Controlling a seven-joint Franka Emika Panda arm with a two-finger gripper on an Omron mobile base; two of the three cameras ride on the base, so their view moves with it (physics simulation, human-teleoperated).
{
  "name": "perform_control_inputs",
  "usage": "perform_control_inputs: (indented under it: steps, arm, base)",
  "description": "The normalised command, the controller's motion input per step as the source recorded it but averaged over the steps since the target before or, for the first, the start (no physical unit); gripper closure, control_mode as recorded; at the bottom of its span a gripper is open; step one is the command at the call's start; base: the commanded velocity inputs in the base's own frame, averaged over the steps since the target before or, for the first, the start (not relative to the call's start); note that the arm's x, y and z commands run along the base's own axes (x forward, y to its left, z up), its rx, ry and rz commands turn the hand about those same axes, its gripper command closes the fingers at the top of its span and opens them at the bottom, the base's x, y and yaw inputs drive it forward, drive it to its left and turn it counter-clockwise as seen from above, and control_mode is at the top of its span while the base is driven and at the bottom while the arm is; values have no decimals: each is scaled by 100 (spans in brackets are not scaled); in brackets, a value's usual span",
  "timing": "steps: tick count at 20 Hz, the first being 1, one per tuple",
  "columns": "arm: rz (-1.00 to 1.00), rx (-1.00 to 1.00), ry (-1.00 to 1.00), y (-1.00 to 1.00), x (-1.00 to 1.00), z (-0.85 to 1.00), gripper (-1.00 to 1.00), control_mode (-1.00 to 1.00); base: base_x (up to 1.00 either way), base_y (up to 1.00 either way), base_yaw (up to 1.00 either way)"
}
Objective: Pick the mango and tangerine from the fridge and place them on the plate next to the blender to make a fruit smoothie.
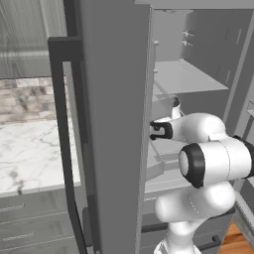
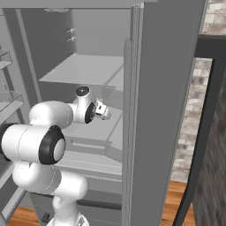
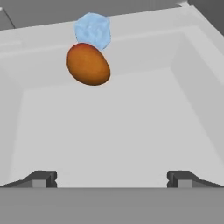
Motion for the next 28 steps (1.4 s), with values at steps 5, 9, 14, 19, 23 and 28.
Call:
perform_control_inputs:
  steps: [5, 9, 14, 19, 23, 28]
  arm:
    - [0, 0, 0, 0, 44, -17, -100, -100]
    - [0, 0, 0, 0, 42, -21, -100, -100]
    - [0, 0, 0, 0, 38, -24, -100, -100]
    - [0, 0, 0, 0, 44, -12, -100, -100]
    - [0, 0, 0, 0, 42, -18, -100, -100]
    - [0, 0, 0, 0, 42, -12, -100, -100]
  base:
    - [0, 0, 0]
    - [0, 0, 0]
    - [0, 0, 0]
    - [0, 0, 0]
    - [0, 0, 0]
    - [0, 0, 0]
